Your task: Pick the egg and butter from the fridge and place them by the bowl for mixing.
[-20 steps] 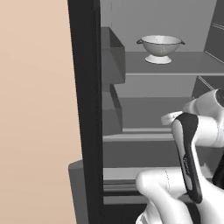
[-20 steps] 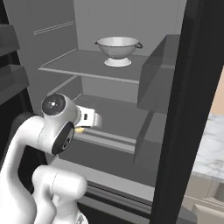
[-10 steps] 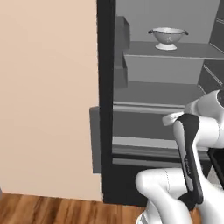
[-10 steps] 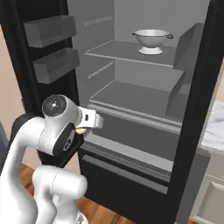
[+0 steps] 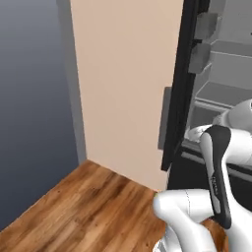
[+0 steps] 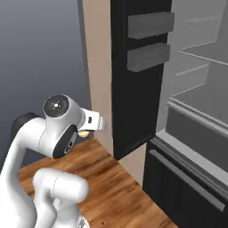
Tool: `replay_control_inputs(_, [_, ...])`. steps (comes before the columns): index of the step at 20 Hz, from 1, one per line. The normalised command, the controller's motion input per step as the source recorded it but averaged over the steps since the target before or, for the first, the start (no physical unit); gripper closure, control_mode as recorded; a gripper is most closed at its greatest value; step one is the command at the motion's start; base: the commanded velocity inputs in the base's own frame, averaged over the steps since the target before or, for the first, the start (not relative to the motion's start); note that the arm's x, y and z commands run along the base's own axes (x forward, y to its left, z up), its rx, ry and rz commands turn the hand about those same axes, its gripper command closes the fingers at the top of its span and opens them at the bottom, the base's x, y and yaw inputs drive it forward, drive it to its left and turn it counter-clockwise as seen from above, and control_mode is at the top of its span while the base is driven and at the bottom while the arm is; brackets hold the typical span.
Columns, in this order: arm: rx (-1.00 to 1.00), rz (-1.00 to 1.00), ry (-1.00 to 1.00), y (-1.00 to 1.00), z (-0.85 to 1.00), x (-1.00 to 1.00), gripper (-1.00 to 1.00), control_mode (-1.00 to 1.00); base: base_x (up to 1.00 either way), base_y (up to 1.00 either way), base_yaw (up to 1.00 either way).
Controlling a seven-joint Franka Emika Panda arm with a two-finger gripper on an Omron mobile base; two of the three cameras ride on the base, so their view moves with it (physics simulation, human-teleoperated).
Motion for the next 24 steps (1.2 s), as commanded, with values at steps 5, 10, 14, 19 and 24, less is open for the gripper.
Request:
replay_control_inputs(5, [0.00,0.00,0.00,0.00,0.00,0.00,1.00,1.00,-0.42,0.00,0.92])
replay_control_inputs(10, [0.00,0.00,0.00,0.00,0.00,0.00,1.00,1.00,-0.17,0.00,0.99])
replay_control_inputs(14, [0.00,0.00,0.00,0.00,0.00,0.00,1.00,1.00,-0.14,0.16,0.95])
replay_control_inputs(19, [0.00,0.00,0.00,0.00,0.00,0.00,1.00,1.00,-0.16,0.93,0.57])
replay_control_inputs(24, [0.00,0.00,0.00,0.00,0.00,0.00,1.00,1.00,-0.26,1.00,0.14])
